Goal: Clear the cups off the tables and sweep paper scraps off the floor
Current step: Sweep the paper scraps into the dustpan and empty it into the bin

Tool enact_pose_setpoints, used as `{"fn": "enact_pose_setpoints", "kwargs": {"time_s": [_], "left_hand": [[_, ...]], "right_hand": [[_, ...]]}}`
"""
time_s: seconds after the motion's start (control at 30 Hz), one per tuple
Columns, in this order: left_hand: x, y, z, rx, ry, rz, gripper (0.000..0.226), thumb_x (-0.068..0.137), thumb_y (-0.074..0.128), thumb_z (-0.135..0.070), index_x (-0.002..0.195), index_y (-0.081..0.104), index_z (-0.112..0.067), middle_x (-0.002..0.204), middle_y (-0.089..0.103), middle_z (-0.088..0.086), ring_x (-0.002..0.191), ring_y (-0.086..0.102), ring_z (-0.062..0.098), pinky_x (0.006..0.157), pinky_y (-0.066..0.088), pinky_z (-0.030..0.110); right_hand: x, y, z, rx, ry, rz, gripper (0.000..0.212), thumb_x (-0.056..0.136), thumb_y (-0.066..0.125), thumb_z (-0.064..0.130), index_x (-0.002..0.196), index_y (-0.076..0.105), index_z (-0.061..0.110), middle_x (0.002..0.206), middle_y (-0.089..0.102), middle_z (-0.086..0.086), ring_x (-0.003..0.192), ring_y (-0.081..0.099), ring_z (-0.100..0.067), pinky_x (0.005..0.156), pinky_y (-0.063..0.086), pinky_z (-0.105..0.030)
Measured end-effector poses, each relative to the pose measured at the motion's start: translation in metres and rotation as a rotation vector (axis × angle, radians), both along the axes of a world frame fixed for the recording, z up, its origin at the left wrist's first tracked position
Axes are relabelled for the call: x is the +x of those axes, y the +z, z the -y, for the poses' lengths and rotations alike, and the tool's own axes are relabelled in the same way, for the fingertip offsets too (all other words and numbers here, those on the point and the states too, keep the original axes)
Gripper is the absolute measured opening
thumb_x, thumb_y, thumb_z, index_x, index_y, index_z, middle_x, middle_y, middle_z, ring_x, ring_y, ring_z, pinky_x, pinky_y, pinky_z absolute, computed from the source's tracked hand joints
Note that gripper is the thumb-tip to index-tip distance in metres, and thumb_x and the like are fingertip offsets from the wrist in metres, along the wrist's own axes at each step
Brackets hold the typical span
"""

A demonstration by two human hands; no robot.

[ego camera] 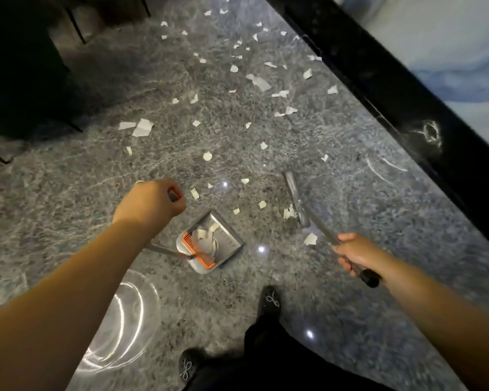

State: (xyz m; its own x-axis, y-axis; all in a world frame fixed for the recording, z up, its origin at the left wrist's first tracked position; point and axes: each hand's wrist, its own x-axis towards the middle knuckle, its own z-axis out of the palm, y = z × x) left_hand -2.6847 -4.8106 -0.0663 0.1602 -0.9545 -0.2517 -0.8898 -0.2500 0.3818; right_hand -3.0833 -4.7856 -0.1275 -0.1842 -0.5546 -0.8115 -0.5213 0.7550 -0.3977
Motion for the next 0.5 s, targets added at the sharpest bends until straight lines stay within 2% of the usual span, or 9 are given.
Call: {"fn": "enact_pose_setpoints", "kwargs": {"time_s": [0.03, 0.1, 0.27, 0.4, 0.43, 0.5], "left_hand": [[-0.006, -0.001, 0.010, 0.013, -0.015, 0.007, 0.005, 0.082, 0.067, -0.028, 0.078, 0.065, -0.027, 0.074, 0.065, -0.001, 0.074, 0.060, 0.024, 0.066, 0.052, 0.035], [-0.017, -0.003, 0.026, 0.026, -0.032, 0.028, 0.005, 0.081, 0.068, -0.030, 0.077, 0.065, -0.028, 0.075, 0.065, 0.000, 0.074, 0.060, 0.024, 0.066, 0.052, 0.035], [-0.021, -0.004, 0.046, 0.042, -0.008, 0.041, 0.016, 0.081, 0.072, -0.036, 0.071, 0.060, -0.033, 0.074, 0.064, -0.005, 0.068, 0.059, 0.019, 0.063, 0.053, 0.035], [-0.029, -0.003, 0.054, 0.027, -0.016, 0.052, 0.016, 0.081, 0.071, -0.033, 0.070, 0.060, -0.034, 0.072, 0.064, -0.009, 0.067, 0.059, 0.012, 0.059, 0.049, 0.030], [-0.032, -0.003, 0.055, 0.029, -0.021, 0.059, 0.015, 0.080, 0.071, -0.033, 0.069, 0.061, -0.034, 0.071, 0.064, -0.009, 0.067, 0.059, 0.013, 0.059, 0.049, 0.030], [-0.039, -0.004, 0.059, 0.040, -0.025, 0.084, 0.014, 0.080, 0.070, -0.035, 0.069, 0.061, -0.033, 0.069, 0.064, -0.009, 0.066, 0.059, 0.013, 0.059, 0.051, 0.030]], "right_hand": [[-0.010, -0.002, 0.005, 0.010, 0.001, -0.005, 0.006, 0.095, 0.054, 0.005, 0.093, 0.057, 0.010, 0.043, 0.050, -0.007, 0.038, 0.046, -0.019, 0.035, 0.037, -0.021], [-0.031, -0.007, 0.010, 0.041, 0.009, -0.029, 0.010, 0.095, 0.053, 0.006, 0.099, 0.060, 0.000, 0.044, 0.049, -0.009, 0.038, 0.045, -0.020, 0.034, 0.036, -0.021], [-0.065, -0.012, 0.007, 0.101, -0.050, -0.067, 0.014, 0.096, 0.050, 0.005, 0.086, 0.056, -0.004, 0.043, 0.048, -0.012, 0.038, 0.044, -0.022, 0.038, 0.036, -0.024], [-0.068, -0.013, 0.004, 0.167, -0.086, -0.061, 0.014, 0.094, 0.047, -0.002, 0.082, 0.055, -0.003, 0.050, 0.050, -0.015, 0.043, 0.045, -0.023, 0.043, 0.036, -0.028], [-0.066, -0.013, 0.005, 0.181, -0.079, -0.056, 0.013, 0.093, 0.046, -0.002, 0.088, 0.057, -0.005, 0.052, 0.051, -0.016, 0.045, 0.045, -0.024, 0.045, 0.036, -0.030], [-0.061, -0.015, 0.008, 0.205, -0.070, -0.039, 0.025, 0.094, 0.043, -0.004, 0.110, 0.058, -0.014, 0.053, 0.052, -0.016, 0.047, 0.045, -0.024, 0.047, 0.036, -0.032]]}}
